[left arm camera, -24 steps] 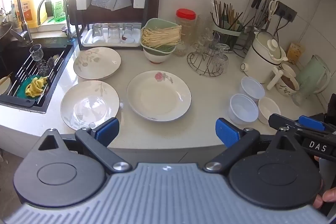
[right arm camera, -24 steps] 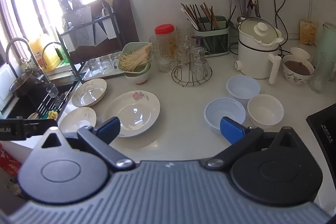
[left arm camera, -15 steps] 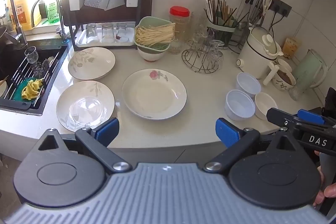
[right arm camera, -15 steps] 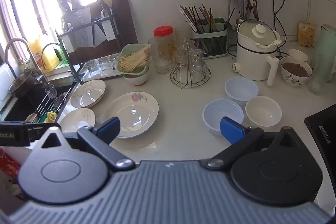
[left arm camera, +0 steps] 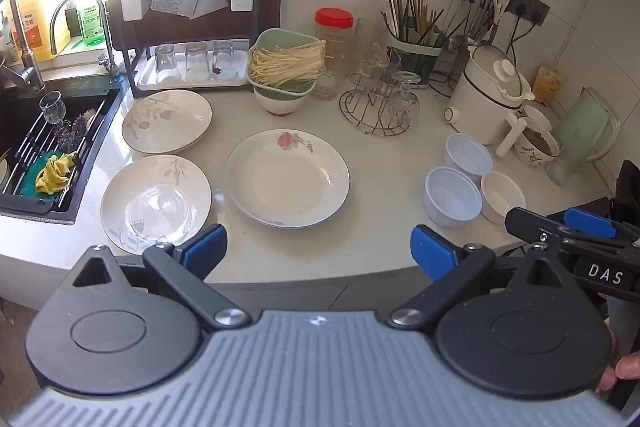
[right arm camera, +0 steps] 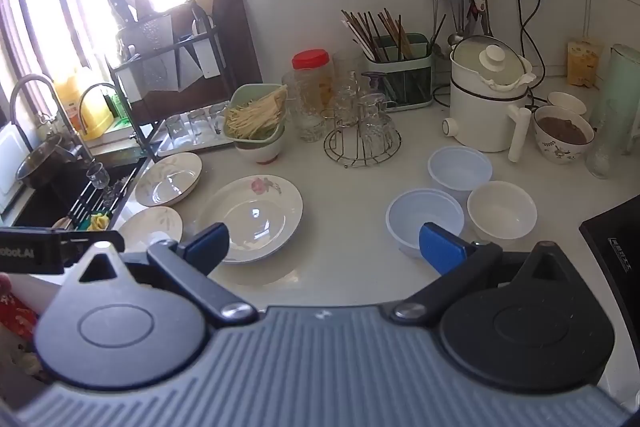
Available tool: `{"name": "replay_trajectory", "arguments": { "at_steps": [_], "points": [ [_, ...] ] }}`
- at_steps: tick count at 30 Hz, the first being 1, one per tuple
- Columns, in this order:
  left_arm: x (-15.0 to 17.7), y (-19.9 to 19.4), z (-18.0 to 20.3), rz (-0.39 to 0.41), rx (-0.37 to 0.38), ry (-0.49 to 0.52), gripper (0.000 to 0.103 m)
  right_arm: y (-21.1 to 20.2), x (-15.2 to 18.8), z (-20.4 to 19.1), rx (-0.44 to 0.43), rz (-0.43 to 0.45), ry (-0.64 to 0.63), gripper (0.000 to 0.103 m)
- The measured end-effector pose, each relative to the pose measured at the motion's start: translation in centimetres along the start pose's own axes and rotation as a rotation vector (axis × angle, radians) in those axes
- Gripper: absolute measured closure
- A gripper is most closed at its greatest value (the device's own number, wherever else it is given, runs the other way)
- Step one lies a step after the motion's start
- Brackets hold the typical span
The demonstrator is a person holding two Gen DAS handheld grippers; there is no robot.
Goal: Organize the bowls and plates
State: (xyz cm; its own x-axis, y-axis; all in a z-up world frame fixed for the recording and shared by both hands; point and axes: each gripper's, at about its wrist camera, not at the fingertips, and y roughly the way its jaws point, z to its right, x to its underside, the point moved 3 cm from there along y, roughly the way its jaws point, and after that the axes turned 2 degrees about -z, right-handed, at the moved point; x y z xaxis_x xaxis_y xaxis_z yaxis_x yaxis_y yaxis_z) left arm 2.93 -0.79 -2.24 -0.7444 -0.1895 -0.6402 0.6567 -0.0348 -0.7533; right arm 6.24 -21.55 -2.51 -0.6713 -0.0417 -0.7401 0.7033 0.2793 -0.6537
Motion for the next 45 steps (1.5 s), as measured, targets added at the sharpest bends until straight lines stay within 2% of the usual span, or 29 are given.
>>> {"name": "replay_trajectory", "arguments": {
  "at_steps": [45],
  "points": [
    [-0.67,0.75,-0.30,0.005,0.000,-0.007,0.003,0.74,-0.25,-0.28,-0.001,0.007,-0.005,0.000]
  ]
}}
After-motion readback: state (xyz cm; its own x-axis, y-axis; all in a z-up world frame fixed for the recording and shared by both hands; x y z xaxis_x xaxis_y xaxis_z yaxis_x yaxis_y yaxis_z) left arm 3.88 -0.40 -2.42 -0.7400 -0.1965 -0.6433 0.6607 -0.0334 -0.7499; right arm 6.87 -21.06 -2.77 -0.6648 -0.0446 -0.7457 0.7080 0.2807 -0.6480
